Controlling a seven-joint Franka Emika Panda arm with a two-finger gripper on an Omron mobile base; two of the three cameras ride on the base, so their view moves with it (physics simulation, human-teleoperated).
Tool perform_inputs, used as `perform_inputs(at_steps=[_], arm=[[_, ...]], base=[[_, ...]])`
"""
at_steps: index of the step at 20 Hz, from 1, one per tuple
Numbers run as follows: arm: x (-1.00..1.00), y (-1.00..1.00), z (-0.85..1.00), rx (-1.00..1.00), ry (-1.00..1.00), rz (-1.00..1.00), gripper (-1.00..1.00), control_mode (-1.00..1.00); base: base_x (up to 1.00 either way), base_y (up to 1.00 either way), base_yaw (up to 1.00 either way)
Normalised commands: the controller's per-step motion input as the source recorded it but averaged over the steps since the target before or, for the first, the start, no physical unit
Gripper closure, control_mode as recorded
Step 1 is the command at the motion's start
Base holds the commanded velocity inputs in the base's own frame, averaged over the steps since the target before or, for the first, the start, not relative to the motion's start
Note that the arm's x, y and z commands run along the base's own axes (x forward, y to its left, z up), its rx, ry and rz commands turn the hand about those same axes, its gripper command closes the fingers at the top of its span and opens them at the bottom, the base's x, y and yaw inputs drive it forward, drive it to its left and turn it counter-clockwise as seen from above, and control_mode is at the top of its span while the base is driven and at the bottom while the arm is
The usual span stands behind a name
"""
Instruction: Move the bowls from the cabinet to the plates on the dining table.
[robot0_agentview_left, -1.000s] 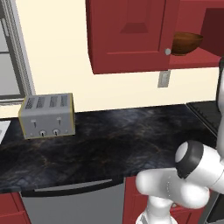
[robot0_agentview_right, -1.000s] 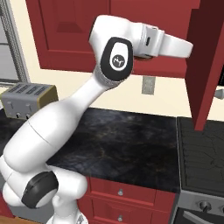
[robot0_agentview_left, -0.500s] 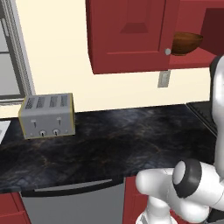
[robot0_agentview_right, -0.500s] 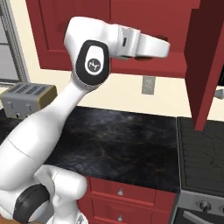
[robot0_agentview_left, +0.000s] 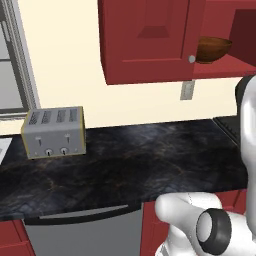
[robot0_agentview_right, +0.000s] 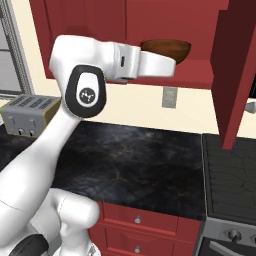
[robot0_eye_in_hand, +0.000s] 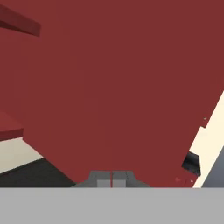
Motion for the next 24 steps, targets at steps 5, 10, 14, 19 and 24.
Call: perform_inputs(at_steps=[5,10,14,19,24], arm=[[-0.07,0.49,-0.20,-0.01,0.00,0.08,1.00,-1.00],[0.00,0.43,-0.04,0.00,0.02,0.09,1.00,-1.00],[0.00,0.39,0.00,-0.01,0.00,0.12,1.00,-1.00],[0.00,0.43,0.00,-0.02,0.03,0.13,1.00,-1.00],[0.05,0.44,0.00,-0.02,0.06,0.14,-1.00,-1.00]], base=[[0.00,0.00,0.00],[0.00,0.00,0.00],[0.00,0.00,0.00],[0.00,0.00,0.00],[0.00,0.00,0.00]])
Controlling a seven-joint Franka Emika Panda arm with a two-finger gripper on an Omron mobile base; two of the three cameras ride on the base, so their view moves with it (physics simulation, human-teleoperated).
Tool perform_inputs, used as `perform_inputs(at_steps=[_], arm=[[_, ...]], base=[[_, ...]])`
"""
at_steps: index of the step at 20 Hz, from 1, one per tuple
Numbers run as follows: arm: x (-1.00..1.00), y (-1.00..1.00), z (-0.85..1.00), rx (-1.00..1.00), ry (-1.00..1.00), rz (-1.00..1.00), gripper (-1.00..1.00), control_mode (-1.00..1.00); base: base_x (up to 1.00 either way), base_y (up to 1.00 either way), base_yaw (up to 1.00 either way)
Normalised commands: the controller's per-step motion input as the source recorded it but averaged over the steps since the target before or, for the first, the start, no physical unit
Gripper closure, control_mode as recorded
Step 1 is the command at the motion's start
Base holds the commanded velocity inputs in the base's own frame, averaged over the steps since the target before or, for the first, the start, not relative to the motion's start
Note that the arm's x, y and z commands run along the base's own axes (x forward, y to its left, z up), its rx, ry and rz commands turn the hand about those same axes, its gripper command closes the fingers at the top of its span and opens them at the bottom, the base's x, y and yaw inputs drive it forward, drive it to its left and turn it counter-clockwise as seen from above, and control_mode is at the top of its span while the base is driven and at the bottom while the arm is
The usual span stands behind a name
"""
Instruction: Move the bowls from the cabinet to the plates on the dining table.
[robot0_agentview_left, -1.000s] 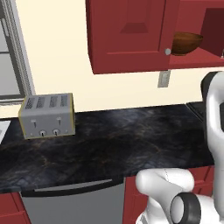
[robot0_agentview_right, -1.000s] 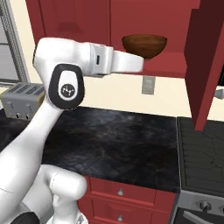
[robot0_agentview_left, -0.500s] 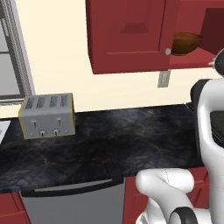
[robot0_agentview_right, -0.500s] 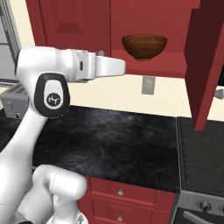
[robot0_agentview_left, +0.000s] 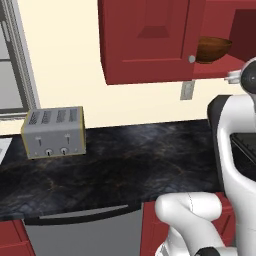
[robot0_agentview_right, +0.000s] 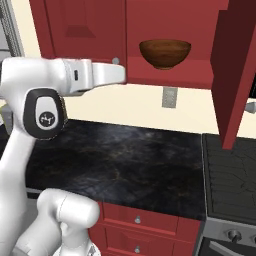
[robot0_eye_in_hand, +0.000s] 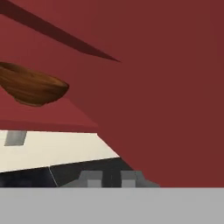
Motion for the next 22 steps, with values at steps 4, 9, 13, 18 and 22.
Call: perform_inputs(at_steps=[4,9,13,18,22], arm=[[0.12,0.31,0.00,-0.01,0.06,0.14,-1.00,-1.00],[0.04,0.25,0.00,0.00,0.05,0.13,-1.00,-1.00],[0.00,0.22,0.00,0.00,0.07,0.12,-1.00,-1.00],[0.09,0.26,0.04,0.05,0.09,0.08,-1.00,-1.00],[0.19,0.28,0.06,0.07,0.09,0.03,-1.00,-1.00]], base=[[0.00,0.00,0.00],[0.00,0.00,0.00],[0.00,0.00,0.00],[0.00,0.00,0.00],[0.00,0.00,0.00]])
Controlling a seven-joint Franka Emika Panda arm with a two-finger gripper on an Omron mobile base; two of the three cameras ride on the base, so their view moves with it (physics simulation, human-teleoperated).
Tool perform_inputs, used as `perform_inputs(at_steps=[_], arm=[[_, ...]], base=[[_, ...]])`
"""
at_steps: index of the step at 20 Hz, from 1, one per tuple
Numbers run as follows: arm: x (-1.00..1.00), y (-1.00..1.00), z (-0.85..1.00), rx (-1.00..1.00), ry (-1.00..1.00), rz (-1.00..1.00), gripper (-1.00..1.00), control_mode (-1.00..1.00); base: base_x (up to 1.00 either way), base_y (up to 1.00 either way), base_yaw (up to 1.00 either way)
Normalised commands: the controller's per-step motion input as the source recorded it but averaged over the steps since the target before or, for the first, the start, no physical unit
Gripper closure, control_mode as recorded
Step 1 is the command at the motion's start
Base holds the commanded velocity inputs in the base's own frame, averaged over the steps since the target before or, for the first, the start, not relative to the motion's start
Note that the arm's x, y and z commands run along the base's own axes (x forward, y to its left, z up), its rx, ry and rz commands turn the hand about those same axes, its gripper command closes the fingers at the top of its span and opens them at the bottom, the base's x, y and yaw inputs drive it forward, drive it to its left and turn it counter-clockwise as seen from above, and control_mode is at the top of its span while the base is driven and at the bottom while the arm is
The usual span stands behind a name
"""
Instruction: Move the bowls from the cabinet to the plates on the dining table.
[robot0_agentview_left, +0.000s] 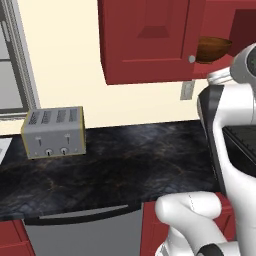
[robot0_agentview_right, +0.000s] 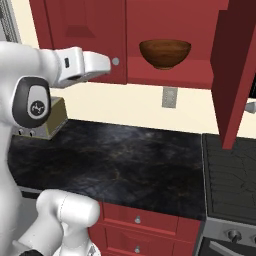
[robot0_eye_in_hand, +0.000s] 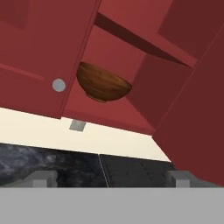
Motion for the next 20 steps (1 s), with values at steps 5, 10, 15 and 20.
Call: perform_inputs(at_steps=[5,10,15,20], arm=[[0.26,0.24,0.02,0.06,0.04,0.00,-1.00,-1.00],[0.28,0.21,0.00,0.04,0.02,0.00,-1.00,-1.00],[0.24,0.25,0.00,0.01,0.00,0.00,-1.00,-1.00],[0.30,0.12,0.00,0.02,0.00,0.00,-1.00,-1.00]], base=[[0.00,0.00,0.00],[0.00,0.00,0.00],[0.00,0.00,0.00],[0.00,0.00,0.00]])
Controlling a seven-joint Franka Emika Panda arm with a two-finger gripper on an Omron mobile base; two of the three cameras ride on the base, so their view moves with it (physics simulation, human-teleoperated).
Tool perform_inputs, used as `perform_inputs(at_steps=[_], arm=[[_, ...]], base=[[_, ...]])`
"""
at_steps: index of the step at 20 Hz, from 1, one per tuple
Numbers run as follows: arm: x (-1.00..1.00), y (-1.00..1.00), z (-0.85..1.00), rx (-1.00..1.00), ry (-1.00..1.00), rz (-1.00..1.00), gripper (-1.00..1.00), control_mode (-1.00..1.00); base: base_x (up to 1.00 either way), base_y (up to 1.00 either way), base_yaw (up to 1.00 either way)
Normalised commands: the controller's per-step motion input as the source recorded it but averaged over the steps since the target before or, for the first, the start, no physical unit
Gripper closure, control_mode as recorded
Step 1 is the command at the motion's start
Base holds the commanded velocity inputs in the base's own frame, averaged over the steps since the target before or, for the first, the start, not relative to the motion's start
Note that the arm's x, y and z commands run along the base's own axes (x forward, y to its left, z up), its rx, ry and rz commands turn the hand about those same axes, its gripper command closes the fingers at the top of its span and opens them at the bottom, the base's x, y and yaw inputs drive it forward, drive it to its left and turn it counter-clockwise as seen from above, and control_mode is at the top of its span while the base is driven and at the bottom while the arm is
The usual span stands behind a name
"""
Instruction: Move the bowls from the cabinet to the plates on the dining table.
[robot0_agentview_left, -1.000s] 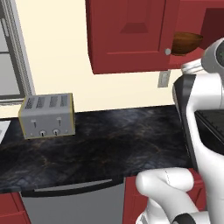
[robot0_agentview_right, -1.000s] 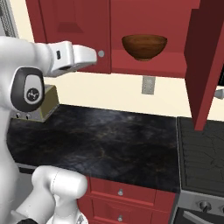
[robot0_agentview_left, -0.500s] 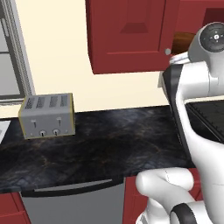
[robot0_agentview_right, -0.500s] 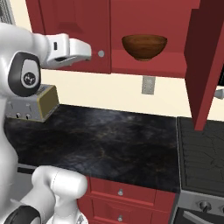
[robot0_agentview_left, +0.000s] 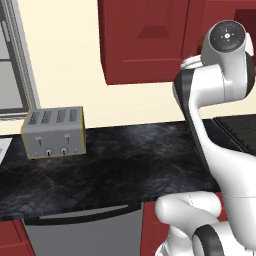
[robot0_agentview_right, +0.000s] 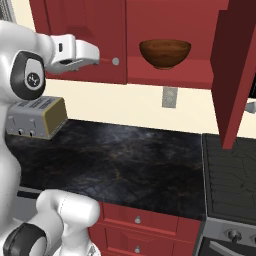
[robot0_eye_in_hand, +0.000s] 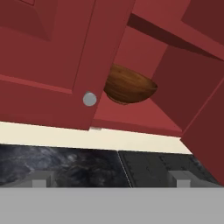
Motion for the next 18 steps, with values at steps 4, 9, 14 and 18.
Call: perform_inputs(at_steps=[4,9,14,18], arm=[[0.41,0.02,0.00,0.02,0.00,0.00,-1.00,-1.00],[0.41,0.00,-0.03,0.02,0.00,0.00,-1.00,-1.00],[0.34,0.00,-0.09,0.02,0.00,0.00,-1.00,-1.00],[0.25,-0.04,-0.13,0.02,-0.06,0.00,-1.00,-1.00]], base=[[0.00,0.00,0.00],[0.00,0.00,0.00],[0.00,0.00,0.00],[0.00,0.00,0.00]])
